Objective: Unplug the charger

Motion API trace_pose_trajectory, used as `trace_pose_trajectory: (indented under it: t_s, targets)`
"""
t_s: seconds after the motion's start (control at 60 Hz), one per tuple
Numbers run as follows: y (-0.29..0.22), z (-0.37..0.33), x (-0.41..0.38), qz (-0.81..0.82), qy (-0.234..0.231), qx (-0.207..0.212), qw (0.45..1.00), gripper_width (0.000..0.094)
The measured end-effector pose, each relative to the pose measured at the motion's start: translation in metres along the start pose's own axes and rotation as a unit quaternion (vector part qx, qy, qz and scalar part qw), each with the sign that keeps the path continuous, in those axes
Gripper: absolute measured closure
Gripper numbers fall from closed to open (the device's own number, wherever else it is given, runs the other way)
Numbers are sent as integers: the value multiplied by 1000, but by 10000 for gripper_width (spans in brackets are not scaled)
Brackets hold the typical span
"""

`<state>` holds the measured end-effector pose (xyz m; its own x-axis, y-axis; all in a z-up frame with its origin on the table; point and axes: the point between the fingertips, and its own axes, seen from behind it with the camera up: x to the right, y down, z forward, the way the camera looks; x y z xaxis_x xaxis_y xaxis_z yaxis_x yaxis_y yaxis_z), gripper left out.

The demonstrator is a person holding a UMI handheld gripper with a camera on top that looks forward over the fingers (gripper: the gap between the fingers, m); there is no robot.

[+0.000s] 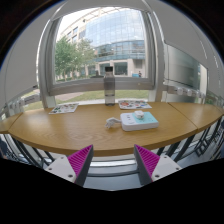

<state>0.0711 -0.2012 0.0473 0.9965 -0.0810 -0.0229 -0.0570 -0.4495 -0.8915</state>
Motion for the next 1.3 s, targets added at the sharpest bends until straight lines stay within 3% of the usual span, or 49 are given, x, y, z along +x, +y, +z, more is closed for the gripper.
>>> trace_pose_trajectory:
  t_s: [0.1, 0.317, 0.533, 0.683, 0.95, 0.983, 1.05, 1.117, 1.167, 1.3]
  targets:
    - [-18, 25, 31, 13, 31, 8, 999, 141]
    - [-74, 114, 110, 17, 44, 23, 999, 174]
    - [-81, 181, 116, -4, 15, -1, 1000, 353]
    - [-79, 197, 116, -17, 10, -3, 1000, 677]
    - [-85, 192, 116, 3, 23, -19, 1000, 780]
    - [-112, 182, 118, 16, 20, 9, 1000, 779]
    - [-211, 141, 130, 0, 32, 132, 991, 781]
    - [-287, 94, 160, -25, 70, 188, 979, 782]
    - [-324, 77, 182, -23, 87, 211, 973, 782]
    - [-286, 86, 248, -2, 121, 171, 978, 783]
